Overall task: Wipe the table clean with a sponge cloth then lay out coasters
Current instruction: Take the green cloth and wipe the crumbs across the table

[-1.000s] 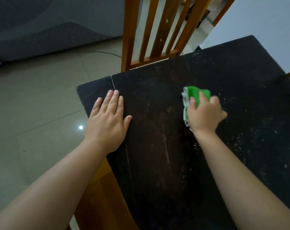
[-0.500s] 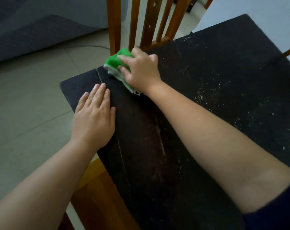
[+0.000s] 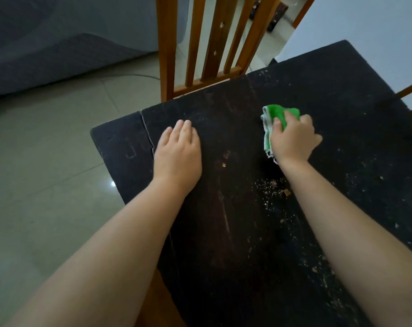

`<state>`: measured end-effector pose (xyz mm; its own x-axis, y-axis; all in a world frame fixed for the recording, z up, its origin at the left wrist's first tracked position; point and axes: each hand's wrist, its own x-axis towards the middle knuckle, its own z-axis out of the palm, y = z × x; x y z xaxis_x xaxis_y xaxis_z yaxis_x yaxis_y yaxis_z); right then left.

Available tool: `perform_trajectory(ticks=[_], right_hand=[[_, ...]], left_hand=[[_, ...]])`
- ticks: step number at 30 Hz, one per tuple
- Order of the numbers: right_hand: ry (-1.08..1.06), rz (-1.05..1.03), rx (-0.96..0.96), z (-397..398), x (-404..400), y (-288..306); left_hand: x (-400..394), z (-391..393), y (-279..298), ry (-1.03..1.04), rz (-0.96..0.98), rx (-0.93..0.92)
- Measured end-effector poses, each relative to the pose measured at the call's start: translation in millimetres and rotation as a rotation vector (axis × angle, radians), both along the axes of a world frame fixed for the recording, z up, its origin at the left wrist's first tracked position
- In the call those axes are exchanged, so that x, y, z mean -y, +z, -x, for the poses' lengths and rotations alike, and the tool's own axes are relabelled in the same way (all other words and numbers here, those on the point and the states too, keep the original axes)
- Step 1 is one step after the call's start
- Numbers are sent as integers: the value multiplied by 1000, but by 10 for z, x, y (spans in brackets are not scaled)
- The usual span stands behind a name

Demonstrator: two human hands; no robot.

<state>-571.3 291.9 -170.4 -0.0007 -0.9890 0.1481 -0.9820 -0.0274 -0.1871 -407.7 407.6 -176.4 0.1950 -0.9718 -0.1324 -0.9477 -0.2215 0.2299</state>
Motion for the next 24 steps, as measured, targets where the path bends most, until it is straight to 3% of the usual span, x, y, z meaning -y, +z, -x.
perform_trajectory(ticks=[2, 5, 8, 11, 19, 21, 24], right_hand=[[77, 57, 40, -93, 43, 16], [405, 159, 34, -352, 88, -39], [597, 107, 11, -642, 122, -71], [535, 27, -39, -733, 280, -77], [96, -39, 6, -165, 299, -36], [105, -46, 16, -147, 226, -12], [305, 111, 44, -175, 16, -26]], left_hand=[[78, 46, -43, 20, 23, -47], [144, 65, -97, 36, 60, -67], [131, 65, -75, 71, 83, -68], [132, 81, -61, 74, 86, -66], [146, 98, -68, 65, 107, -63], [145, 88, -72, 63, 101, -53], [140, 107, -61, 77, 99, -24]])
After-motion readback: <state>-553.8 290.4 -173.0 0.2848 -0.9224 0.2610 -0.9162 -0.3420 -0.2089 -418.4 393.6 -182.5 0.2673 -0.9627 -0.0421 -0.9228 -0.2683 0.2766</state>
